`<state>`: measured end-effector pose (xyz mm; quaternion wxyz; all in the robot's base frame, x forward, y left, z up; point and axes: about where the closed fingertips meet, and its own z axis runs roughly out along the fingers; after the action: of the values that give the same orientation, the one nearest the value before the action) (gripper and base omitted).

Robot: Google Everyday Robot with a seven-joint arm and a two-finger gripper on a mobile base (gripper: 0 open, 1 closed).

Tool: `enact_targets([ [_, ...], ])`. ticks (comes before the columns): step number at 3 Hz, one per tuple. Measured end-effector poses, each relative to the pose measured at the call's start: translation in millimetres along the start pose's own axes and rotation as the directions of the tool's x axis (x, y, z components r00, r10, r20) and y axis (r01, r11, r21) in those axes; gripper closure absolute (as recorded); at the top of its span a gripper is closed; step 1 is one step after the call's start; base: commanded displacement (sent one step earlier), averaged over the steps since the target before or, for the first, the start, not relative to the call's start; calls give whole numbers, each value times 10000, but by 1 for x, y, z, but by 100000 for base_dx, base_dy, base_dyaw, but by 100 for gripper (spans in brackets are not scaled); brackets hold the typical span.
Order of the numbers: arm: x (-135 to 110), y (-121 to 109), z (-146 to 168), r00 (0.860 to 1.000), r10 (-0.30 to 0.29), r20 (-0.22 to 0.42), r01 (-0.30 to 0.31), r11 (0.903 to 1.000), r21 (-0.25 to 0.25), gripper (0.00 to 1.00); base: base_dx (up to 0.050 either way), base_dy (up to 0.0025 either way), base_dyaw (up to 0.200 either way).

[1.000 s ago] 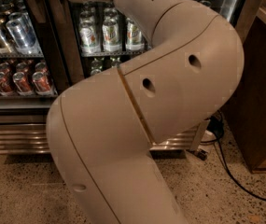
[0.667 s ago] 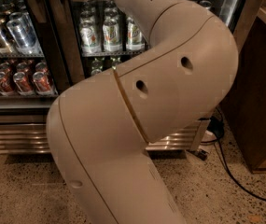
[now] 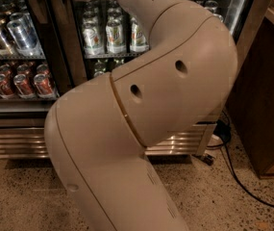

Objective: Open right fridge door

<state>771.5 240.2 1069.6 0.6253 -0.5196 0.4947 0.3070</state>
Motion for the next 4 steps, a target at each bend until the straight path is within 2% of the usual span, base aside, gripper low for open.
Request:
enact_targets([
  [4,-3,-4,-1,9998,-173,-32,173,9998,37,100,0,0,0],
])
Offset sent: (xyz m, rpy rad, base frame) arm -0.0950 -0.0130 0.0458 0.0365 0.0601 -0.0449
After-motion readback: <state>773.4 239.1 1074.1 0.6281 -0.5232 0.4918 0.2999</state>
